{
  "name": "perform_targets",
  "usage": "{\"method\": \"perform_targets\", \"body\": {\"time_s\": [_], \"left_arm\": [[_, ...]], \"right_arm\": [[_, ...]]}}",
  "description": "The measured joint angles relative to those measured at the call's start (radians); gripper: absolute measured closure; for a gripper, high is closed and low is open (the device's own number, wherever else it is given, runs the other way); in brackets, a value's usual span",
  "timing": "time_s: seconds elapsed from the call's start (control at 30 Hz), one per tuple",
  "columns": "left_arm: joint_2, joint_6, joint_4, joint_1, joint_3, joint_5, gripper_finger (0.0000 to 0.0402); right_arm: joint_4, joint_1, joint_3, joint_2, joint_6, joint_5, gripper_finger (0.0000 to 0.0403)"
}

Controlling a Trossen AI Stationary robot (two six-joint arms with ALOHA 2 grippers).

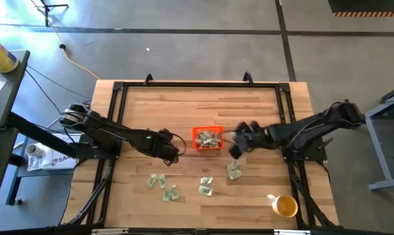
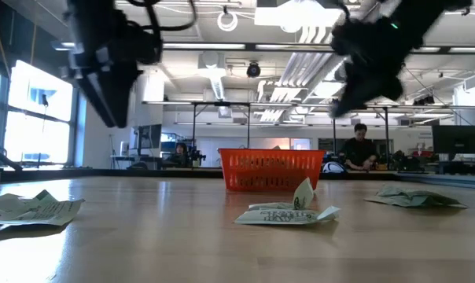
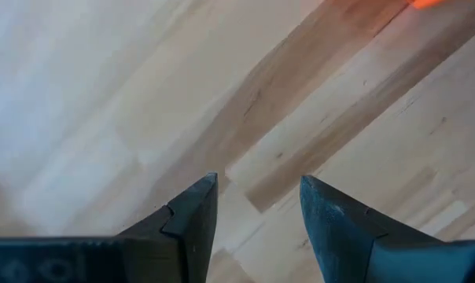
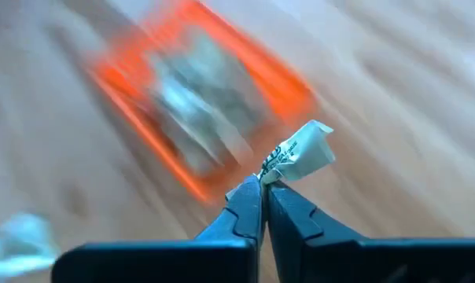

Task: Pick and place Stevia / Truvia into bins
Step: Put the light green stevia packet into the orange basket

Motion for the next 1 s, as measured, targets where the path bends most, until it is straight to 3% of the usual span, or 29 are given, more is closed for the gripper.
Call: {"method": "perform_targets", "body": {"time_s": [0.13,0.3,0.5,0.63,0.8,1.0], "left_arm": [[-0.16,-0.138,0.091,-0.056,-0.152,0.022,0.0188],[-0.349,-0.283,0.18,-0.157,-0.284,0.062,0.0188],[-0.409,-0.45,0.183,-0.271,-0.366,0.148,0.0188],[-0.38,-0.573,0.205,-0.324,-0.396,0.216,0.0188],[-0.34,-0.686,0.277,-0.359,-0.401,0.224,0.0188],[-0.226,-0.697,0.376,-0.357,-0.401,0.3,0.0188]], "right_arm": [[0.073,-0.102,0.11,0.084,-0.209,-0.119,0.0391],[0.108,-0.201,0.217,0.243,-0.328,-0.299,0.0398],[0.049,-0.247,0.319,0.407,-0.403,-0.458,0.0338],[-0.009,-0.251,0.37,0.435,-0.43,-0.433,0.0253],[-0.046,-0.247,0.41,0.383,-0.496,-0.308,0.0141],[-0.106,-0.243,0.416,0.308,-0.531,-0.227,0.008]]}}
